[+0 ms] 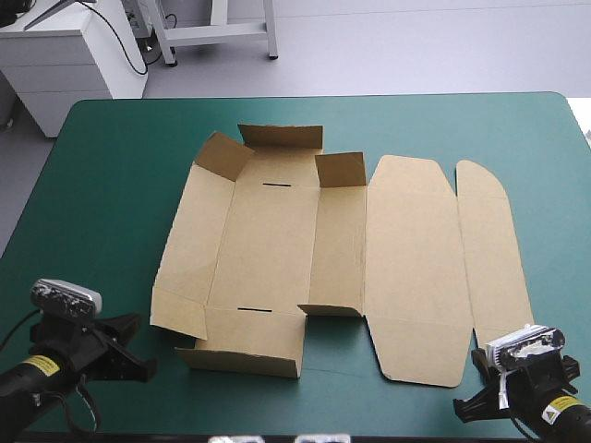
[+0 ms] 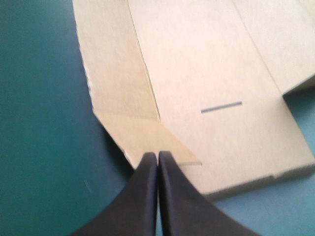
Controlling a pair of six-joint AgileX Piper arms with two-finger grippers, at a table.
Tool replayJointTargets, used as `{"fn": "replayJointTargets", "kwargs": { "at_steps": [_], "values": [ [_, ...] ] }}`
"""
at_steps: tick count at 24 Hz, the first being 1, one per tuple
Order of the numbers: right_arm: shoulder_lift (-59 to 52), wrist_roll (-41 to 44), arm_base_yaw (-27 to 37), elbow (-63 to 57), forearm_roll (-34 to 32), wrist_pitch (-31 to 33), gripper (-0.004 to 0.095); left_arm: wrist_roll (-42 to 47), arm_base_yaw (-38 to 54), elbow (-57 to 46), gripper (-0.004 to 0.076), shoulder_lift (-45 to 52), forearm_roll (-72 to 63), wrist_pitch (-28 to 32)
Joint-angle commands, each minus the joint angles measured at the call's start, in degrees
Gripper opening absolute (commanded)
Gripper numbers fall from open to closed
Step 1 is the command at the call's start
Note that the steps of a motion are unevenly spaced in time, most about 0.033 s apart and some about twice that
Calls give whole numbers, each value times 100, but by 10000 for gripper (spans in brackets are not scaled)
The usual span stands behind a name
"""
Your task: Fold the box
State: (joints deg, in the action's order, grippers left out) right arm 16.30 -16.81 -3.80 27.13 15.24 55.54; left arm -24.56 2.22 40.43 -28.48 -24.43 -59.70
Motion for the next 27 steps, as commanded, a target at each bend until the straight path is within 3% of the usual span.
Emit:
{"fn": "replayJointTargets", "kwargs": {
  "at_steps": [1,14,19,23,26,27],
  "values": [
    [49,-12,-18,142,98,-339,-20,90,4,651,-8,-445,-212,530],
    [49,-12,-18,142,98,-349,-20,-116,14,2089,14,-3607,-201,299],
    [49,-12,-18,142,89,-363,-20,-292,14,3168,14,-5098,-232,-900],
    [49,-12,-18,142,89,-363,-20,127,149,3418,24,-5698,-248,-1095],
    [49,-12,-18,142,89,-363,-19,138,400,3418,144,-5896,-261,-1382],
    [49,-12,-18,142,89,-363,-18,138,493,3418,238,-5896,-274,-1397]
  ]
}}
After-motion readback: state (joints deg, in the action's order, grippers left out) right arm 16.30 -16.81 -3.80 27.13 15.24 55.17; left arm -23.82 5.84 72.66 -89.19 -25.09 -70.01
